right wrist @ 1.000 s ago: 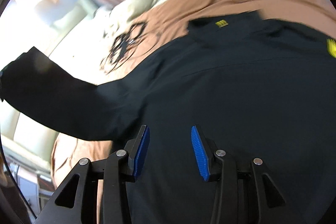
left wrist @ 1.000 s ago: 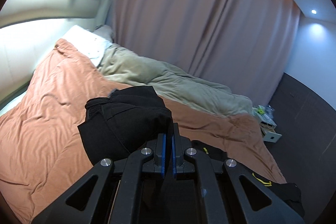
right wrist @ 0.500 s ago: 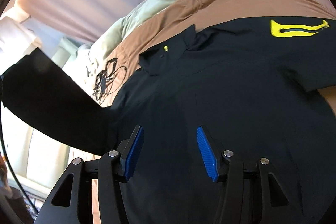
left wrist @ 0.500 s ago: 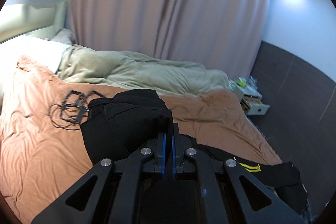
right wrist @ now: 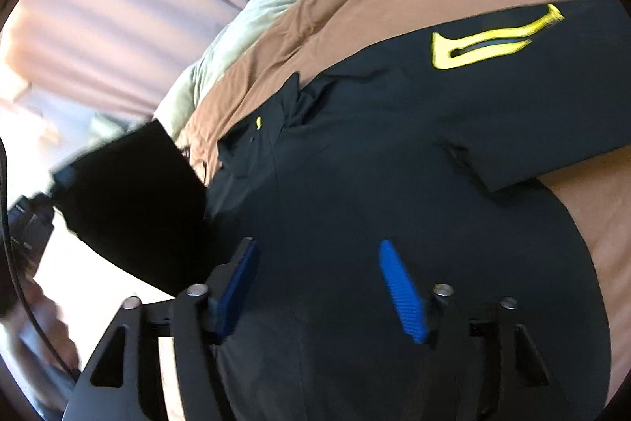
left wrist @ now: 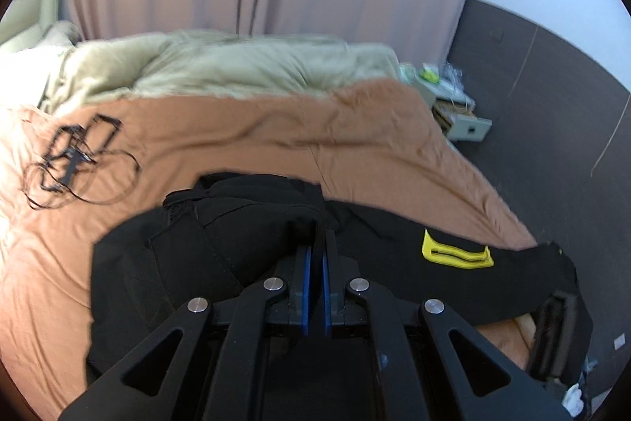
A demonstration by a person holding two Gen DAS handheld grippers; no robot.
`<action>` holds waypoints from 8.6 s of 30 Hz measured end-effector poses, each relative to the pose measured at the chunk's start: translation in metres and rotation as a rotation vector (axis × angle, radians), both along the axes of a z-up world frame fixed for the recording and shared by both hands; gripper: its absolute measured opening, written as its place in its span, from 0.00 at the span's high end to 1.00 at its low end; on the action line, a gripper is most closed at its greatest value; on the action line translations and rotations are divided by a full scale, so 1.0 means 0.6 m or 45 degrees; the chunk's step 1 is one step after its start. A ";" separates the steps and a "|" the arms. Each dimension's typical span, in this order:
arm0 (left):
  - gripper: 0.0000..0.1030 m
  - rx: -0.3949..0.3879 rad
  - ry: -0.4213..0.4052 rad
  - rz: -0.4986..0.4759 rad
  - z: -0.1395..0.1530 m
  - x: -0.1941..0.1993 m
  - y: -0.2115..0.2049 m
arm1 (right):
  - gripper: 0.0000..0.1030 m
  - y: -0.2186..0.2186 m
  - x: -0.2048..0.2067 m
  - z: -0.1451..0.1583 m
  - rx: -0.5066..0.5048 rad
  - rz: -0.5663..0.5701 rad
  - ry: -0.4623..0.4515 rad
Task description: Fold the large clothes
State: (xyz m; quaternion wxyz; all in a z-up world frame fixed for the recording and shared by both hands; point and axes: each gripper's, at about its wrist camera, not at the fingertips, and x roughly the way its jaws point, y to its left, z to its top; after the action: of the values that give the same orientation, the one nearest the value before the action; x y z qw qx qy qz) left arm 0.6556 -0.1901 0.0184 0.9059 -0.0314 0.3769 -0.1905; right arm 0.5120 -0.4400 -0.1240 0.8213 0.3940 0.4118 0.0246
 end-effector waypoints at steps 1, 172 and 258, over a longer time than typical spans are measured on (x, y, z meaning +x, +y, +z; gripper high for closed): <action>0.94 -0.005 0.015 -0.016 -0.011 0.002 -0.010 | 0.31 -0.005 0.000 0.000 -0.002 -0.013 0.004; 0.12 -0.298 0.160 0.461 -0.221 -0.137 0.264 | 0.47 0.203 0.137 -0.088 -0.255 0.438 -0.019; 0.15 -0.246 0.185 0.658 -0.246 -0.138 0.382 | 0.36 0.087 0.019 -0.087 -0.218 0.032 0.099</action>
State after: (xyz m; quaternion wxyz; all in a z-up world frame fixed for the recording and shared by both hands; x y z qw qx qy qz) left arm 0.5727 0.0390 -0.1292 0.8878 -0.2261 0.4006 0.0144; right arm 0.5233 -0.3878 -0.1764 0.8350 0.3178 0.4490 -0.0159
